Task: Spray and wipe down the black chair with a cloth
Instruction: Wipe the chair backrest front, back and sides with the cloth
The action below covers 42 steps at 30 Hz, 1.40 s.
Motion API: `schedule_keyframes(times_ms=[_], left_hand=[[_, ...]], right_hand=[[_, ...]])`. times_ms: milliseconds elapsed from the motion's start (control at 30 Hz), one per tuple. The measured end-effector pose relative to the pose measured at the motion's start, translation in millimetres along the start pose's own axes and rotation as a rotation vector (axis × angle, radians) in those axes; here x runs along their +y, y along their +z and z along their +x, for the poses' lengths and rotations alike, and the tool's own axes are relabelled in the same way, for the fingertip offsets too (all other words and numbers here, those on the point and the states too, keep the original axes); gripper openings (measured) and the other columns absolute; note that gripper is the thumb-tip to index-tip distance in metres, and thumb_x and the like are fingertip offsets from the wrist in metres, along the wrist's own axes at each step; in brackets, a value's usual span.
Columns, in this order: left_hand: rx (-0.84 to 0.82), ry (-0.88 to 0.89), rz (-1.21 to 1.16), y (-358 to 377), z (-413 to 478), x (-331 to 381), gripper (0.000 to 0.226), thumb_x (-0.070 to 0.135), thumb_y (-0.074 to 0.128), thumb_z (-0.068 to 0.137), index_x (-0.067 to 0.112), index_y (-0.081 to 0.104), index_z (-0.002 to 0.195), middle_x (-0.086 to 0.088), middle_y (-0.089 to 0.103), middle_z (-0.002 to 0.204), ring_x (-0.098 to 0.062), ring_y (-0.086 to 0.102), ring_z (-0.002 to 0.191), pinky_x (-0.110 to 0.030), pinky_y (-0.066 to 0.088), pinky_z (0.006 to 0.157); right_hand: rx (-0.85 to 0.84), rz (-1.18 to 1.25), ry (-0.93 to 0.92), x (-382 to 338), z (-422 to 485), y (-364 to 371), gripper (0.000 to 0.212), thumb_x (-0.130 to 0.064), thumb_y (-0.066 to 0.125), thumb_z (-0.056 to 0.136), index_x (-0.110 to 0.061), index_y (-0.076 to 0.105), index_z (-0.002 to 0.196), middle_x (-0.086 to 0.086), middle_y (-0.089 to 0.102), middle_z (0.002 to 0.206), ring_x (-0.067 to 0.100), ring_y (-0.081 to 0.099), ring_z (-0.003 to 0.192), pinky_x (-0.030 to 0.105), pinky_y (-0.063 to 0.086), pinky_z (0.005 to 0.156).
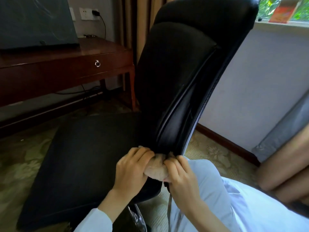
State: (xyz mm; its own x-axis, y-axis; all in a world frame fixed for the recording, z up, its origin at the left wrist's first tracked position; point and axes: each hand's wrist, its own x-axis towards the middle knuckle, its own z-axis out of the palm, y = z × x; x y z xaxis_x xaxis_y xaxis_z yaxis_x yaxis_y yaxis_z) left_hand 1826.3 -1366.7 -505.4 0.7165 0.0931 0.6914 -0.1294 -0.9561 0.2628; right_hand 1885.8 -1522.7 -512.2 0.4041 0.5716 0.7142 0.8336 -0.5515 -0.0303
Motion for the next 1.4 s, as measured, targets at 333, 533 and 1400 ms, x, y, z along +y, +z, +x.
schedule_keyframes(times_ms=[333,533,1400], left_hand=[[0.357,0.087,0.004,-111.2,157.4,51.7,0.031,0.008,0.067,0.079,0.016,0.064,0.109,0.002,0.064,0.105,-0.023,0.060,0.091,-0.042,0.052,0.067],[0.252,0.069,0.024,-91.2,132.2,39.1,0.037,0.002,0.069,0.075,0.017,0.062,0.109,0.004,0.063,0.105,-0.024,0.059,0.090,-0.042,0.053,0.062],[0.210,0.064,0.039,-32.3,88.5,26.6,0.043,0.000,0.076,0.066,0.015,0.066,0.106,-0.002,0.067,0.103,-0.026,0.063,0.088,-0.036,0.053,0.061]], right_hand=[[0.400,-0.070,-0.043,28.4,169.0,-144.0,0.024,0.003,0.059,0.075,0.000,0.067,0.097,0.010,0.068,0.093,0.025,0.039,0.098,0.028,0.037,0.074],[0.407,-0.187,-0.096,28.3,145.6,-108.9,0.017,0.008,0.061,0.076,-0.001,0.067,0.089,0.009,0.068,0.085,0.024,0.042,0.092,0.032,0.044,0.068],[0.369,-0.021,0.099,41.6,92.1,-50.7,0.019,0.010,0.062,0.072,-0.002,0.069,0.084,0.006,0.067,0.081,0.024,0.046,0.084,0.035,0.046,0.071]])
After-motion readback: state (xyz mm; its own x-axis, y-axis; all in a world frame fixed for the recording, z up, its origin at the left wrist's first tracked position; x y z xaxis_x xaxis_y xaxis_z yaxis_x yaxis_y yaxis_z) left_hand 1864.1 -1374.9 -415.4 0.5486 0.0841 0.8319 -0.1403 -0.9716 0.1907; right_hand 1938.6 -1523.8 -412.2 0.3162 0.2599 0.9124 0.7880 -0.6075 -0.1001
